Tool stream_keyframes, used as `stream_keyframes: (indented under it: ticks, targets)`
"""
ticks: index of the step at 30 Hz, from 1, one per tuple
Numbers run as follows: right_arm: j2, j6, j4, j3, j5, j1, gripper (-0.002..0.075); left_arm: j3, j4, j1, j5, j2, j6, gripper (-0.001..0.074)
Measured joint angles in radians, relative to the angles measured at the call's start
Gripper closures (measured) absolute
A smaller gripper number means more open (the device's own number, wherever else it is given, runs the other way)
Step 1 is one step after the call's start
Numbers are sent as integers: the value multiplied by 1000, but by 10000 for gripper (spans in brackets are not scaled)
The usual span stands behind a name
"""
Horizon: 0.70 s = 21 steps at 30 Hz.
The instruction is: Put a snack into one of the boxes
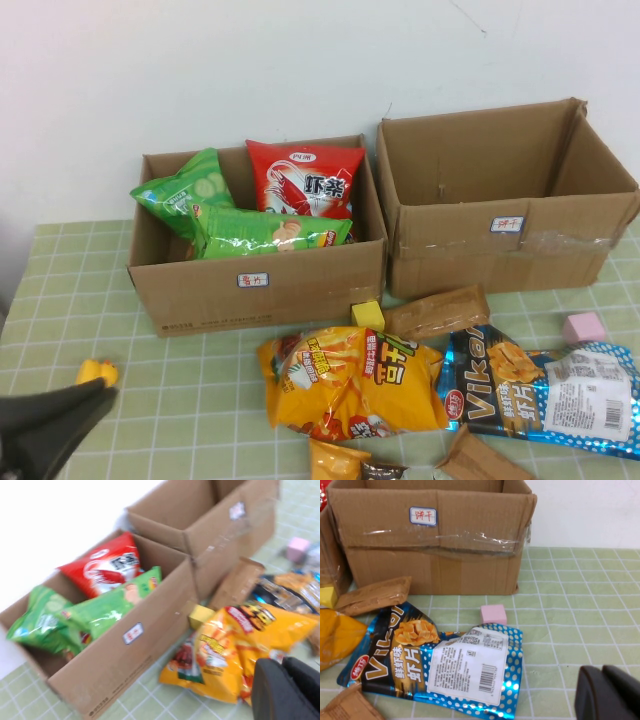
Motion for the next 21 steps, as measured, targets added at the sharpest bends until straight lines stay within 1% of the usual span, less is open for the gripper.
stream_keyframes:
  ticks: [3, 7, 11, 14, 18, 21]
  targets:
    - [0, 0, 0, 0, 0, 0, 728, 117, 3, 56, -109, -77, -77, 736]
    - [0, 0, 0, 0, 0, 0, 728, 270, -34, 179, -198, -218, -113, 736]
    - [0, 0, 0, 0, 0, 0, 728, 389, -22, 296, -203, -361, -117, 736]
    - [0, 0, 0, 0, 0, 0, 728, 442, 4, 382, -188, -455, -118, 736]
    - [0, 0, 0, 0, 0, 0, 728, 476, 15, 506, -151, -482, -118, 736]
    - [0, 0, 0, 0, 0, 0, 728, 499, 15, 578, -144, -484, -119, 736]
